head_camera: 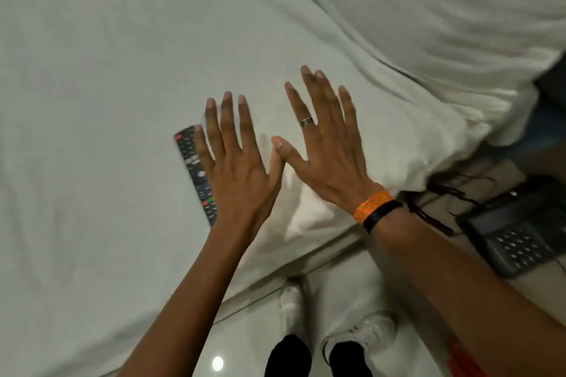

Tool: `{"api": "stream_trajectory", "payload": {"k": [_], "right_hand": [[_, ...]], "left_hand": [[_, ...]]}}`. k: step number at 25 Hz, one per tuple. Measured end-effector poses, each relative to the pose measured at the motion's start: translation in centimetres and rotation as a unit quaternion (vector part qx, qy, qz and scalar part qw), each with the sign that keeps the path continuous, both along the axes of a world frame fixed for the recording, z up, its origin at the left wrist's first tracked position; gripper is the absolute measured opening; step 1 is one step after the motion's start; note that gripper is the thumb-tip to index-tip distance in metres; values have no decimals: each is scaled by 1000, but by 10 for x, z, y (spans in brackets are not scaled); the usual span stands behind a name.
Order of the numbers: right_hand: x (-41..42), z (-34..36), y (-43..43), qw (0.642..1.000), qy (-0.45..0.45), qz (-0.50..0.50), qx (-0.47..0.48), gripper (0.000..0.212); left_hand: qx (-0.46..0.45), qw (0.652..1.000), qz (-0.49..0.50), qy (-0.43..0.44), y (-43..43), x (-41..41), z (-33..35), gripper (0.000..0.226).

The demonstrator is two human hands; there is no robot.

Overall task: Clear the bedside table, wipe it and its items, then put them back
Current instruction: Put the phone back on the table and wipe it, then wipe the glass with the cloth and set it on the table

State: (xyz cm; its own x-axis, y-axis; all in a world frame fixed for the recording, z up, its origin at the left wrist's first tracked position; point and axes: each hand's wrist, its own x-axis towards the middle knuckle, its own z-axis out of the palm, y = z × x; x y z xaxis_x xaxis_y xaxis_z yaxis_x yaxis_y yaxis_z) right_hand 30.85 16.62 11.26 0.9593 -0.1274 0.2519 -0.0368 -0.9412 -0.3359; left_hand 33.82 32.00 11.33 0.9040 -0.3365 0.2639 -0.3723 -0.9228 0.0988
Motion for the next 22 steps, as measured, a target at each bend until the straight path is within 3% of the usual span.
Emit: {"api": "stream_trajectory", "payload": {"k": [2,5,8,12,16,22], "right_hand": [[23,-5,37,998,5,44,35,72],[45,-22,75,992,51,55,99,68],[56,-40,87,983,112,36,145,65],[59,-45,94,962,98,3,256,61],[42,-35,93,907,70,-78,409,49],[-24,-15,47,777,-76,-215,587,45]], "left_hand": [[-9,998,58,8,37,13,-7,76],[-104,986,95,86,69,28,-21,74],[-154,979,57,117,71,37,-32,61],[-175,974,33,138,57,42,-35,56],[-230,961,4,154,39,30,-38,57],[-413,868,-73,267,-25,-24,-14,51]]}}
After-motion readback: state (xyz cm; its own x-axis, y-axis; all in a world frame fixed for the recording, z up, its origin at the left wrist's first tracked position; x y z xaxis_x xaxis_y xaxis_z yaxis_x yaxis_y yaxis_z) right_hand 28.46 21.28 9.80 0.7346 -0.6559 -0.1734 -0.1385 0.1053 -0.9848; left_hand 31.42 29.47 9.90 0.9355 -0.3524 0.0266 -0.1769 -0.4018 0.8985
